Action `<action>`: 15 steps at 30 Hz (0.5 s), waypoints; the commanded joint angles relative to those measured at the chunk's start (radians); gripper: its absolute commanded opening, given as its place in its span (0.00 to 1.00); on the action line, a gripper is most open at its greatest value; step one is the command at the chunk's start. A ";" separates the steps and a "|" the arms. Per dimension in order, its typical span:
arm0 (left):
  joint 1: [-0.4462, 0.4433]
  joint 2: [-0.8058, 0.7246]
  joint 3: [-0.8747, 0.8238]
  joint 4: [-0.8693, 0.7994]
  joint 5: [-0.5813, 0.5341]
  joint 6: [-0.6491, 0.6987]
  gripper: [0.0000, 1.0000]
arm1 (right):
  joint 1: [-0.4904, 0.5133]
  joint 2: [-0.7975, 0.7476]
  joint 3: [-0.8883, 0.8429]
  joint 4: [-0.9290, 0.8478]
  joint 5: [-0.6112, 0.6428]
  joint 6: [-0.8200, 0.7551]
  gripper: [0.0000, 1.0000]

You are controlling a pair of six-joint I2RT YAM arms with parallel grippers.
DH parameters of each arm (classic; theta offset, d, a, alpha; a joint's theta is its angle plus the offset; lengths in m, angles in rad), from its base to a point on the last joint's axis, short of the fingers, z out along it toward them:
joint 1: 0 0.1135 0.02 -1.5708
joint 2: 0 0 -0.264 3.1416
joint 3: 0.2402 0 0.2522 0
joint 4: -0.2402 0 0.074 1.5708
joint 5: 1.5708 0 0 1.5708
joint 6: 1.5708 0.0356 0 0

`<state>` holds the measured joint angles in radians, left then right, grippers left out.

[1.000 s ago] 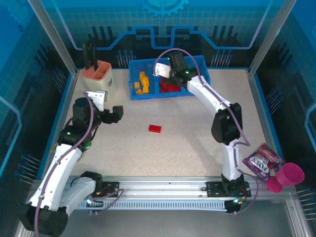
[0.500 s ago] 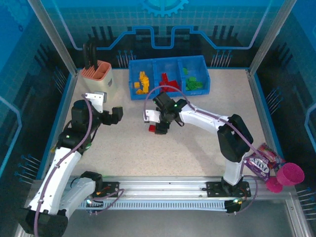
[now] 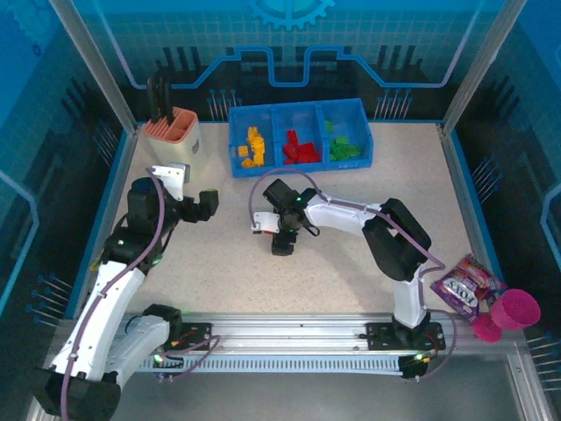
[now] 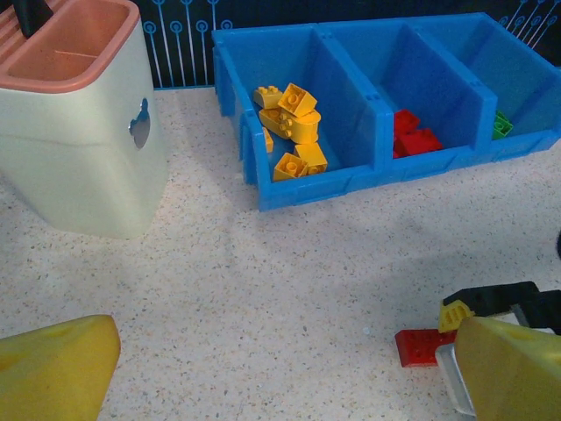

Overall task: Sort the legos into containers by color
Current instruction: Pick up the lego from the center of the table.

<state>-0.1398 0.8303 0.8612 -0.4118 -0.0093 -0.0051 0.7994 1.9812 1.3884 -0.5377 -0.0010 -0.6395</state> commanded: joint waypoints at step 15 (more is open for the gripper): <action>0.011 0.003 -0.017 0.030 0.007 -0.013 0.99 | -0.003 0.139 0.128 -0.044 0.034 0.033 0.57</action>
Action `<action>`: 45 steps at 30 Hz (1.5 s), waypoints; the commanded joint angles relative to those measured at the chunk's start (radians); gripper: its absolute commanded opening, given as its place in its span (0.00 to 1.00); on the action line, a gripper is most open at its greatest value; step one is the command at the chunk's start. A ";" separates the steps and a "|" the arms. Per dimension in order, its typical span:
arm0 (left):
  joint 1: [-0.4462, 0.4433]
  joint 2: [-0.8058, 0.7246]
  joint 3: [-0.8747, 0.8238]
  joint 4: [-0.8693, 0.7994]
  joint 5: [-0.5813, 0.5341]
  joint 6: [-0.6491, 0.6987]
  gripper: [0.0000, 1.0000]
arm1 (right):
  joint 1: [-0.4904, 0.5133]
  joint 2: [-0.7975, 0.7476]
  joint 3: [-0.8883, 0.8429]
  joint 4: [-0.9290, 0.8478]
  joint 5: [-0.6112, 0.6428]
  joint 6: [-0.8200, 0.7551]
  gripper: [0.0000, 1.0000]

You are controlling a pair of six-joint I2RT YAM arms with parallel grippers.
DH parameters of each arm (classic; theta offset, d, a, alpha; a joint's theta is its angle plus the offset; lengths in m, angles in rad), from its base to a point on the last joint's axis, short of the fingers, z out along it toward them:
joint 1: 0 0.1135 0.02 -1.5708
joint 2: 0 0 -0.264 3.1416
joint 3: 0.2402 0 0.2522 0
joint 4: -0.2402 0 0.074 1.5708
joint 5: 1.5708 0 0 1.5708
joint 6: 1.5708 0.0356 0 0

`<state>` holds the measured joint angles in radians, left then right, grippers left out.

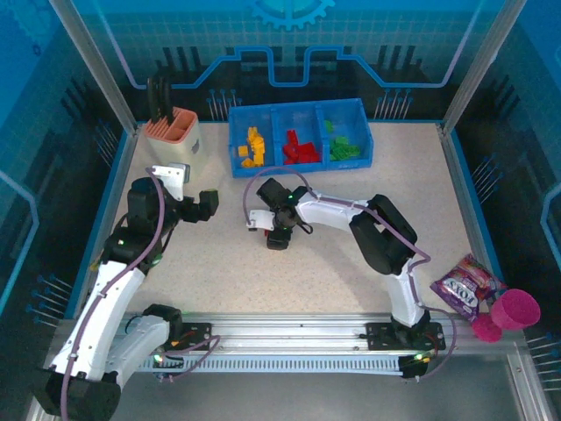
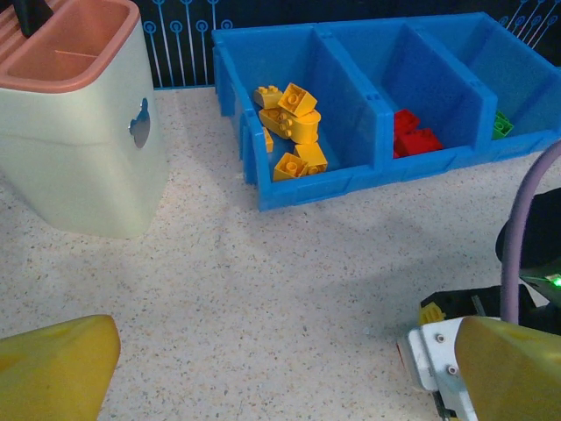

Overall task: Sort the legos into containers by color
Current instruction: Pick up the lego from the center of the table, then place the lego in the container.

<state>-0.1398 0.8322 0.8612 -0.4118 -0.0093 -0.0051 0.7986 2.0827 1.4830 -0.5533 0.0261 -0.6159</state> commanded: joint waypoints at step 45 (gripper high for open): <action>0.011 0.059 0.034 0.013 0.040 -0.016 0.99 | -0.415 0.608 1.033 0.223 0.319 -0.036 0.41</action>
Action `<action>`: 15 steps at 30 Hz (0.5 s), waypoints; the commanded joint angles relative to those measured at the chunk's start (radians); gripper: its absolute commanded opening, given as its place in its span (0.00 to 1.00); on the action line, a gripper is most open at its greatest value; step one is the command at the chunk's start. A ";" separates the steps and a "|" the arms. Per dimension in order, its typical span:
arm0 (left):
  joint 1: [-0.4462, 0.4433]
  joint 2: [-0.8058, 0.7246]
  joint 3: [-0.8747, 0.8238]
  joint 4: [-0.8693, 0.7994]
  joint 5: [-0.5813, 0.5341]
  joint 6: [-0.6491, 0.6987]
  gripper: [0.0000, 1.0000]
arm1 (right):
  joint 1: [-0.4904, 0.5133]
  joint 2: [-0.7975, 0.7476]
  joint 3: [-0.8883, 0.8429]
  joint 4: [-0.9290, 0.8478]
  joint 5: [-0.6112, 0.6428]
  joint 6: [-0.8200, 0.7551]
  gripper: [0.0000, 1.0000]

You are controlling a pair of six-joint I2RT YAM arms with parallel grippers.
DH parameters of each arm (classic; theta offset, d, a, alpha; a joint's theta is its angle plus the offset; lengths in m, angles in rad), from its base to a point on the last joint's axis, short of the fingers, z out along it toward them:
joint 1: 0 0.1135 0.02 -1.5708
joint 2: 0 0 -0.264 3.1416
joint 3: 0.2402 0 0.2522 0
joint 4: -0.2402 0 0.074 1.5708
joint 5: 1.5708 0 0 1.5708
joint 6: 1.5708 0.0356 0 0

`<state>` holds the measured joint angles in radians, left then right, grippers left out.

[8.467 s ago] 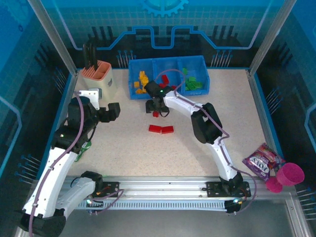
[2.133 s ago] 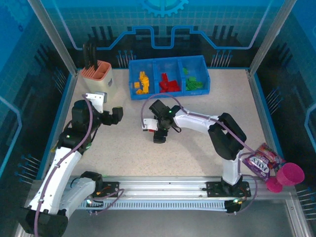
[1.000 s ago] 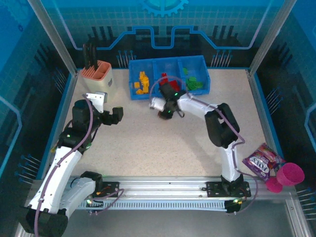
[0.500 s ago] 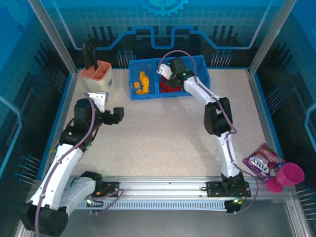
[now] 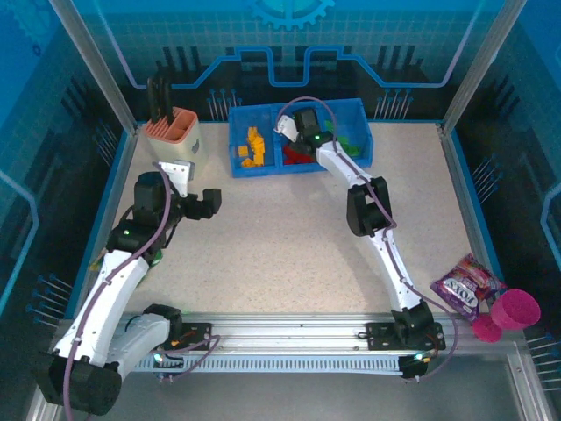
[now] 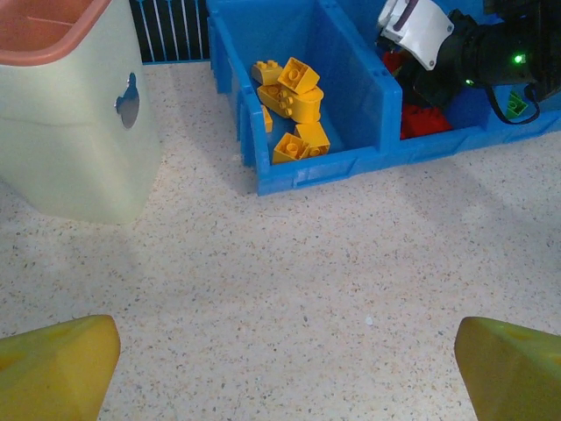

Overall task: Sort the legos into containers by color
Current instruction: Place the lego in the container.

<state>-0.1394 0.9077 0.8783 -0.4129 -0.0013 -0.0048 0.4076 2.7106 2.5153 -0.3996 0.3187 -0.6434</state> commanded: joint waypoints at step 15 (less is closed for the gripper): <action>0.011 -0.050 0.019 0.006 0.038 -0.025 0.99 | 0.002 -0.265 -0.168 0.097 -0.074 -0.001 0.75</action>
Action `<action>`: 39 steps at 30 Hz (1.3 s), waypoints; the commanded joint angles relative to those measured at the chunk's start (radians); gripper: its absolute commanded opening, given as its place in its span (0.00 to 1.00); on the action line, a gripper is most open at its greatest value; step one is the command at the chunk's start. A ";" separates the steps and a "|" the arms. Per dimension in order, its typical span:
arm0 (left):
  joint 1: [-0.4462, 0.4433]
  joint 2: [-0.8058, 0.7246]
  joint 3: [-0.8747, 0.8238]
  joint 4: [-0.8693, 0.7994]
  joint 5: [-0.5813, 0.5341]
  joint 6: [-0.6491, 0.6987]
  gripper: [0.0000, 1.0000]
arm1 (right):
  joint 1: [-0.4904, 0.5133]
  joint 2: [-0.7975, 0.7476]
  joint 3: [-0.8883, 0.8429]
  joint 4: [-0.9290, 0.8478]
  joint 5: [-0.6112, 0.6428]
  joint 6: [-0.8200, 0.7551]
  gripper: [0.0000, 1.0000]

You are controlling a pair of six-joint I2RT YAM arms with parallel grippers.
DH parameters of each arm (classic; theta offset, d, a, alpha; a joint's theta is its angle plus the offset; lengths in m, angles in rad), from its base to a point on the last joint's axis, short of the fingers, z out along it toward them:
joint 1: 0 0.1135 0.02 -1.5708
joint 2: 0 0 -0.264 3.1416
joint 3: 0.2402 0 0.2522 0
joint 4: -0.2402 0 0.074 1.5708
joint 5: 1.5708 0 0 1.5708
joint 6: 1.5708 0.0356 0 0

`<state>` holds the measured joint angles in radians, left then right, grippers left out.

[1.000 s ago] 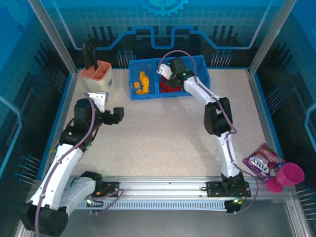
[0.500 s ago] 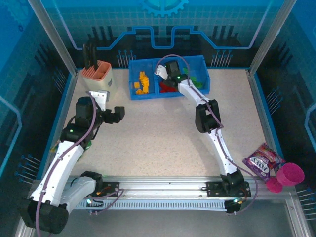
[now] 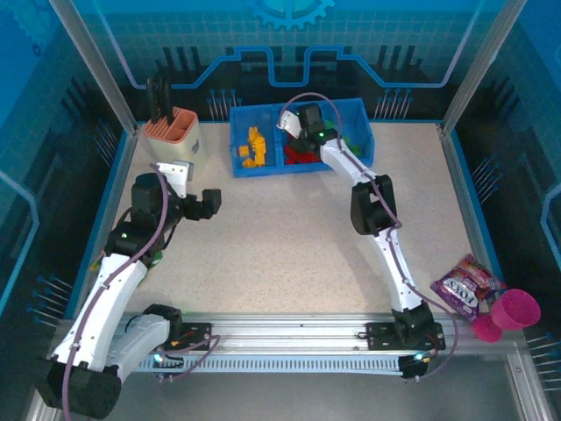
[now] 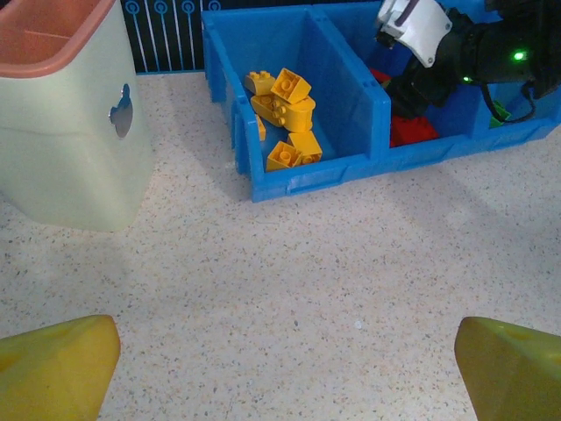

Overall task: Sort the legos into containers by color
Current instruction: Place the lego in the container, then reset both arms

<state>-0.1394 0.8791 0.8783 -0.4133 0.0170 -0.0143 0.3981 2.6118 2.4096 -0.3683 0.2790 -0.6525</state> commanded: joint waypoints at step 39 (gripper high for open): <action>0.123 0.468 -0.588 1.311 -0.235 -0.010 0.99 | -0.184 -1.281 -2.019 1.041 -0.036 0.624 1.00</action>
<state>-0.0326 1.2659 0.3161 0.5945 -0.3126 -0.0048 0.2398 1.2922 0.3363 0.5556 0.2947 -0.0452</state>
